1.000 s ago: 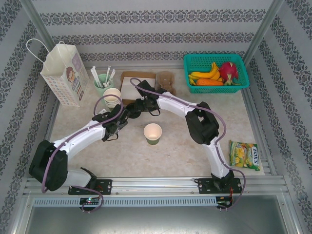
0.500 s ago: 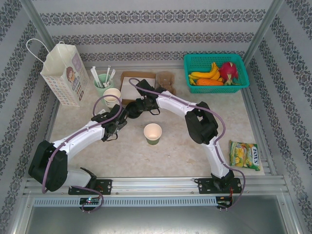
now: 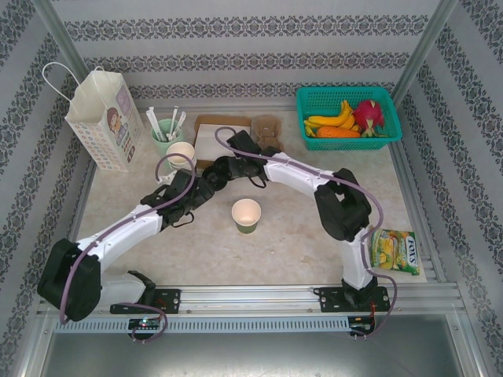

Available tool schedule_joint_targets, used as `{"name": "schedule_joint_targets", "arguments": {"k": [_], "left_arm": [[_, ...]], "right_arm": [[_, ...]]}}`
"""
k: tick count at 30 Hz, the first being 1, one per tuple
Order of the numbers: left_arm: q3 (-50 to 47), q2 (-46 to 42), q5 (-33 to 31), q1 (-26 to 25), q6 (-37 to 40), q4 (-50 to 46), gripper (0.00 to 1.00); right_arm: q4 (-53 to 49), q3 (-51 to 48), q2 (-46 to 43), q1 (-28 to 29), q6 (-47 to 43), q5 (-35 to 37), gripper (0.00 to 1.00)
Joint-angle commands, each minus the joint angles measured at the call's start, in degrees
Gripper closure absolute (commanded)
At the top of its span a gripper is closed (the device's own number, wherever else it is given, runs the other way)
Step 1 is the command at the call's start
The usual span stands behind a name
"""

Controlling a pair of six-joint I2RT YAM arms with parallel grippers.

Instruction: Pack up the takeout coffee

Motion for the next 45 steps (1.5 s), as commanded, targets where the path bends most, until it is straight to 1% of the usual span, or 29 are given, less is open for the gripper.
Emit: {"name": "schedule_joint_targets", "arguments": {"k": [1, 3, 5, 7, 12, 14, 16, 17, 21, 23, 25, 28, 31, 34, 38, 42, 45], "left_arm": [[-0.6, -2.6, 5.4, 1.2, 4.5, 10.8, 0.00], [-0.4, -3.2, 9.0, 1.2, 6.4, 15.3, 0.02], [0.7, -2.6, 12.2, 1.2, 8.2, 17.8, 0.05], [2.6, -1.3, 14.5, 1.1, 9.8, 18.4, 0.07], [7.3, 3.5, 17.3, 1.1, 10.9, 18.3, 0.14], [8.8, 5.4, 16.6, 0.9, 10.8, 18.4, 0.17], [10.0, 6.9, 13.4, 0.1, 10.4, 18.0, 0.19], [10.2, 7.5, 12.8, -0.1, 10.3, 18.7, 0.20], [11.8, 10.8, 12.4, -0.1, 9.9, 22.1, 0.28], [13.6, 12.7, 13.2, -0.1, 10.3, 23.6, 0.33], [15.1, 14.5, 13.5, -0.2, 10.2, 24.4, 0.41], [15.1, 16.2, 14.0, -0.2, 9.3, 27.6, 0.53], [15.4, 17.3, 14.1, -0.4, 9.5, 28.7, 0.65], [15.6, 17.8, 14.4, -0.5, 10.1, 29.6, 0.72], [16.7, 18.5, 14.5, -0.7, 11.1, 28.4, 0.78], [17.3, 19.2, 14.8, -0.8, 11.5, 28.0, 0.87], [17.9, 19.4, 14.7, -0.9, 11.9, 27.2, 0.99]], "right_arm": [[9.9, -5.4, -5.3, 0.6, -1.7, 6.7, 0.90], [12.3, -8.0, -7.1, 0.6, -2.2, 8.1, 0.89], [14.5, -9.9, -8.4, 0.6, -2.8, 8.8, 0.89], [16.4, -11.7, -10.0, 0.6, -2.7, 9.3, 0.89], [17.7, -13.7, -12.6, 0.8, -0.4, 11.5, 0.89], [16.7, -13.5, -13.1, 1.2, 0.2, 13.8, 0.89], [16.3, -13.3, -13.7, 2.0, 0.5, 17.2, 0.89], [16.3, -13.2, -13.9, 2.2, 0.8, 18.3, 0.89], [16.6, -13.4, -14.4, 2.5, 3.3, 19.4, 0.89], [16.7, -13.3, -14.5, 2.6, 4.3, 19.3, 0.89], [16.8, -13.3, -14.5, 2.7, 5.3, 19.2, 0.89], [16.9, -13.2, -14.4, 2.7, 6.5, 19.3, 0.89], [16.8, -12.9, -14.4, 2.7, 7.2, 19.4, 0.89], [16.6, -13.0, -14.4, 2.6, 7.6, 19.4, 0.89], [17.0, -13.2, -14.5, 2.6, 7.9, 18.9, 0.89], [17.0, -13.2, -14.8, 2.6, 8.1, 18.6, 0.88], [17.1, -13.3, -15.1, 2.5, 8.3, 17.9, 0.87]]}}
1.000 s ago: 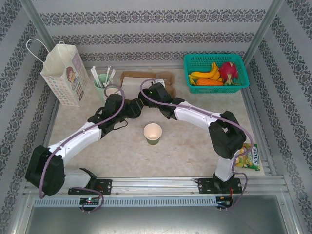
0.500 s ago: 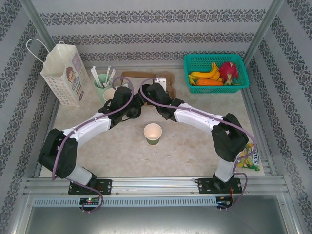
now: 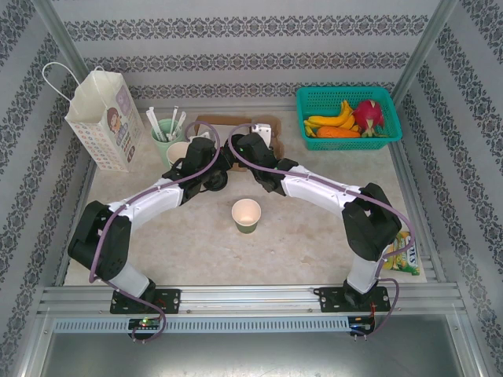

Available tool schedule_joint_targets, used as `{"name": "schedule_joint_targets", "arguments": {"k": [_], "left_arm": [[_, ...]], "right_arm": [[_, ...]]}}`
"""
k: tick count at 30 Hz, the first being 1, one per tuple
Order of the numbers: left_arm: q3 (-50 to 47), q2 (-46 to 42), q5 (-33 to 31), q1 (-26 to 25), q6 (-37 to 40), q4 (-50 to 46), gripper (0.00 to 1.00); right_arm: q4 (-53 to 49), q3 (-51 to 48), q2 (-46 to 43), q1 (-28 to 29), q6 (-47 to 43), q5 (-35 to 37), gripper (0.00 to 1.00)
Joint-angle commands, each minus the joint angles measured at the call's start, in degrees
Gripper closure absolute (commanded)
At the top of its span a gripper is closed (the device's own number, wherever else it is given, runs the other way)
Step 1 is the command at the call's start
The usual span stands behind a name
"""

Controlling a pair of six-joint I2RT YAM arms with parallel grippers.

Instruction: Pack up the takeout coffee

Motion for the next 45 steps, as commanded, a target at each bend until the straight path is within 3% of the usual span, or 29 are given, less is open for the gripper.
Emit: {"name": "schedule_joint_targets", "arguments": {"k": [1, 5, 9, 14, 18, 22, 30, 36, 45], "left_arm": [[2.6, 0.5, 1.0, -1.1, 2.0, 0.9, 1.00], [3.7, 0.2, 0.2, -1.1, 6.5, -0.5, 1.00], [6.3, -0.9, -3.1, -1.1, 15.5, -2.6, 1.00], [8.9, -2.0, -8.4, -1.9, 29.2, -4.0, 1.00], [10.3, -1.8, -14.0, -2.7, 38.9, -1.2, 1.00], [10.9, -1.4, -16.9, -3.6, 46.5, 2.4, 1.00], [10.2, -1.8, -21.3, -6.6, 60.2, 8.6, 1.00], [10.8, -1.1, -21.4, -6.9, 62.9, 10.4, 1.00], [9.6, -1.0, -20.1, -7.2, 65.8, 12.2, 1.00]], "right_arm": [[1.2, -0.4, -2.1, 0.1, 1.2, -1.4, 0.85], [1.3, -2.0, -5.3, -1.9, 3.9, -7.6, 0.69], [2.3, -5.5, -10.7, -6.9, 12.6, -19.6, 0.54], [-0.5, -6.7, -15.8, -14.0, 23.7, -34.0, 0.44], [6.7, -11.4, -20.3, -16.8, 33.6, -40.0, 0.28], [10.1, -9.5, -19.9, -17.3, 38.4, -47.3, 0.25], [21.9, -12.1, -18.4, -16.1, 54.7, -43.7, 0.28], [33.2, -14.7, -14.7, -15.3, 69.4, -42.2, 0.31], [38.8, -16.7, -13.5, -14.1, 74.2, -37.4, 0.37]]}}
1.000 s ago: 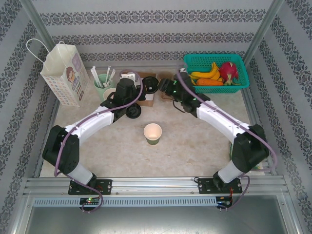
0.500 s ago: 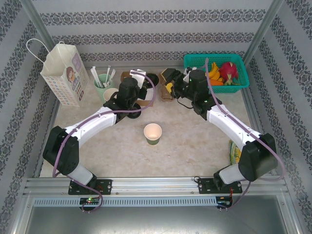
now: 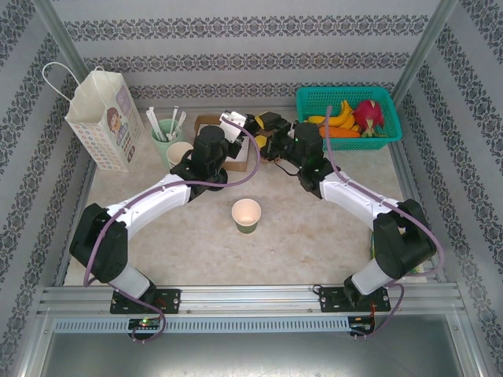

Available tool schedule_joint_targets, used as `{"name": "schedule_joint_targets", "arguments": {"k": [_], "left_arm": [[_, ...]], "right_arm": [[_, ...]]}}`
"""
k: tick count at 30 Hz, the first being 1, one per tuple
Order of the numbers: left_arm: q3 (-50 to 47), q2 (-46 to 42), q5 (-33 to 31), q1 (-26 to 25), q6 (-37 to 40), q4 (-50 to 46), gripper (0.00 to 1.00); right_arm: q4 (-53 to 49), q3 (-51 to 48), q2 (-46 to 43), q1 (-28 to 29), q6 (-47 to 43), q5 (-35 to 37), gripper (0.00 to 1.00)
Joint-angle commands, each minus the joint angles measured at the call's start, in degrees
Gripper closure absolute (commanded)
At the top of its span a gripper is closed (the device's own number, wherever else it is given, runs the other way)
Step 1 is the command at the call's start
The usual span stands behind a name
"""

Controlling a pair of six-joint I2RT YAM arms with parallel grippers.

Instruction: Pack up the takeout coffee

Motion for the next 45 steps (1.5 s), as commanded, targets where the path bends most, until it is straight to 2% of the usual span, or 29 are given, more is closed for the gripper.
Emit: {"name": "schedule_joint_targets", "arguments": {"k": [1, 7, 11, 20, 24, 33, 36, 38, 43, 45], "left_arm": [[0.4, -0.7, 0.3, -0.6, 2.6, 3.4, 1.00], [-0.5, -0.9, 1.8, -0.7, 3.2, 4.7, 1.00], [-1.3, -0.9, 2.5, -0.8, 4.1, 6.0, 1.00], [-2.8, 0.6, 0.1, -2.3, 8.8, 9.8, 1.00], [-4.6, 0.6, -0.3, -2.3, 9.8, 12.1, 1.00], [-6.2, -0.4, -0.3, -2.3, 8.4, 12.7, 1.00], [-6.2, -1.2, -0.6, -2.2, 6.2, 11.7, 0.88], [-5.7, -2.1, 0.1, -1.7, 2.5, 8.7, 0.74], [-6.8, -6.9, 6.0, 1.0, -14.0, 1.9, 0.42], [-8.8, -9.7, 6.3, 1.8, -20.2, 0.8, 0.28]], "right_arm": [[5.6, -0.4, -0.1, 0.6, 3.0, 2.7, 0.37], [6.5, 0.8, 1.0, 1.0, 3.9, 3.0, 0.39], [7.4, 1.9, 1.9, 1.2, 4.7, 3.1, 0.48], [9.0, 3.8, 3.7, 1.9, 5.9, 3.0, 0.56], [9.2, 3.4, 3.6, 1.8, 5.6, 3.9, 0.71], [10.0, 2.2, 3.3, 1.5, 4.6, 5.4, 0.97], [10.5, 2.0, 3.1, 1.4, 3.0, 5.4, 1.00], [11.6, 1.8, 2.7, 0.8, 0.1, 5.0, 1.00], [14.3, -0.3, 0.7, -2.2, -11.5, 1.0, 1.00], [15.7, -1.3, -0.6, -3.9, -17.4, -2.2, 1.00]]}}
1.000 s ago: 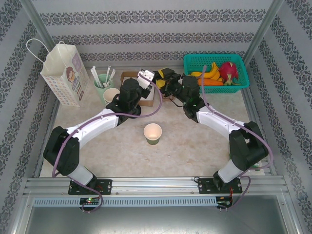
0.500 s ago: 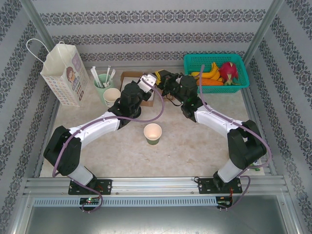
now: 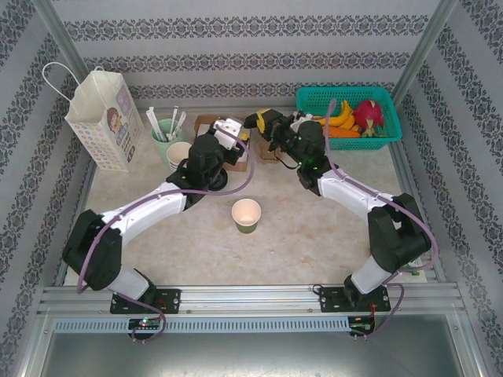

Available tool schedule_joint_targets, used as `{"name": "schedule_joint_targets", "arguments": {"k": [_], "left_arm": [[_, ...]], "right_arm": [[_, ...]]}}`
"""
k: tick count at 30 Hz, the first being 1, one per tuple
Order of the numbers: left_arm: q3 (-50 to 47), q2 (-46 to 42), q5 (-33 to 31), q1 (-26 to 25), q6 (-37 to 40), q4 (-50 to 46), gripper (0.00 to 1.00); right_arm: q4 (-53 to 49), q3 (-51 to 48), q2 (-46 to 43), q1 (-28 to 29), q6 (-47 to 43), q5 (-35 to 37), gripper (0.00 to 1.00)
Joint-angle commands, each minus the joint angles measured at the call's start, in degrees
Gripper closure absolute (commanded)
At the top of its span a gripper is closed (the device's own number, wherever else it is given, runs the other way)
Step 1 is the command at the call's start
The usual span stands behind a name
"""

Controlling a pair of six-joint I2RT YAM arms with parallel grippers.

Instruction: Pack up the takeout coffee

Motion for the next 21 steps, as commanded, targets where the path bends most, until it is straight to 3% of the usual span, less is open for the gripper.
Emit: {"name": "schedule_joint_targets", "arguments": {"k": [1, 4, 8, 10, 15, 21], "left_arm": [[-2.2, -6.1, 2.5, 2.3, -16.6, -5.2, 0.21], [-2.4, -9.5, 8.7, 6.2, -24.9, -11.7, 0.00], [-0.7, -11.5, 19.5, 11.2, -32.2, -17.7, 0.01], [1.1, -11.5, 20.3, 12.3, -34.3, -20.6, 0.01], [7.6, -8.8, 28.8, 14.1, -34.1, -27.1, 0.01], [9.8, -7.8, 42.9, 15.7, -34.6, -24.4, 0.01]], "right_arm": [[6.5, -2.1, -3.7, -2.9, -13.7, -5.5, 1.00], [8.0, -2.5, -4.9, -6.5, -21.5, -15.1, 1.00], [5.1, -2.1, -7.4, -10.0, -32.5, -25.2, 1.00], [2.2, -0.5, -7.8, -11.2, -39.2, -32.6, 1.00], [-5.8, 2.3, -8.9, -11.9, -50.4, -44.8, 1.00], [-9.6, 3.1, -10.2, -12.3, -58.1, -55.9, 1.00]]}}
